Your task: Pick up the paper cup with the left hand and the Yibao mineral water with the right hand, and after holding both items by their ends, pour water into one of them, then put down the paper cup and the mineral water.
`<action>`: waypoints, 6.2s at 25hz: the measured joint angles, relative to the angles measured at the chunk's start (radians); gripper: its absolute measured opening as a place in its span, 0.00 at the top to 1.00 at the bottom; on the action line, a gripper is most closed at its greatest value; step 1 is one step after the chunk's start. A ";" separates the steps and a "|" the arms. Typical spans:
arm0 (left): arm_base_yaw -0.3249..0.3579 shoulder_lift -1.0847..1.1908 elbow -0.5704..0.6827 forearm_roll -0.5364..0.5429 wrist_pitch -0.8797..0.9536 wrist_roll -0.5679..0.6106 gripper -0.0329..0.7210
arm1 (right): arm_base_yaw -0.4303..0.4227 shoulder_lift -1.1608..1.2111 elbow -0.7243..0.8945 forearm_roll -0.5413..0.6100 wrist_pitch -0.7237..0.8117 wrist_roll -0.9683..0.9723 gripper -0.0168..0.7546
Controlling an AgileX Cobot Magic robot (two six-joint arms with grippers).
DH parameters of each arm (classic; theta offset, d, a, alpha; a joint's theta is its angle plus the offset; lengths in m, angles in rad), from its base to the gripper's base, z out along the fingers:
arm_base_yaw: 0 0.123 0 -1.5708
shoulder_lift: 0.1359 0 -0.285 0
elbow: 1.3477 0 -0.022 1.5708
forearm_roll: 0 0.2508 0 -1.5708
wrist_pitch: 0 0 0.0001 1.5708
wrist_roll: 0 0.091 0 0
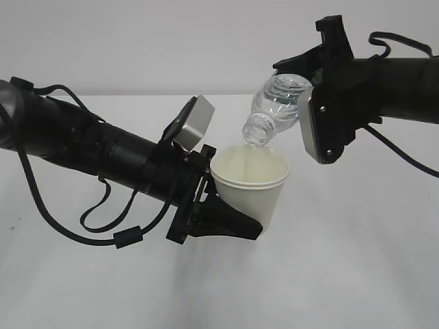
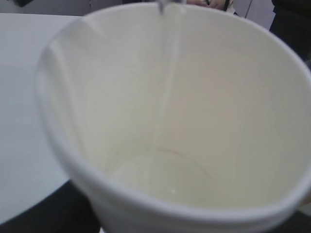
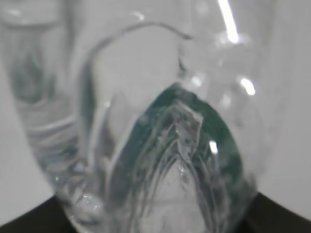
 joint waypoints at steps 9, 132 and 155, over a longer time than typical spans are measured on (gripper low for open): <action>0.000 0.000 0.000 0.000 0.000 0.000 0.38 | 0.000 0.000 0.000 0.002 -0.002 -0.014 0.46; 0.000 0.000 0.000 -0.004 0.000 0.000 0.39 | 0.000 0.000 -0.002 0.013 -0.010 -0.086 0.46; 0.000 0.000 0.000 -0.004 0.000 0.000 0.39 | 0.000 0.000 -0.002 0.065 -0.017 -0.135 0.46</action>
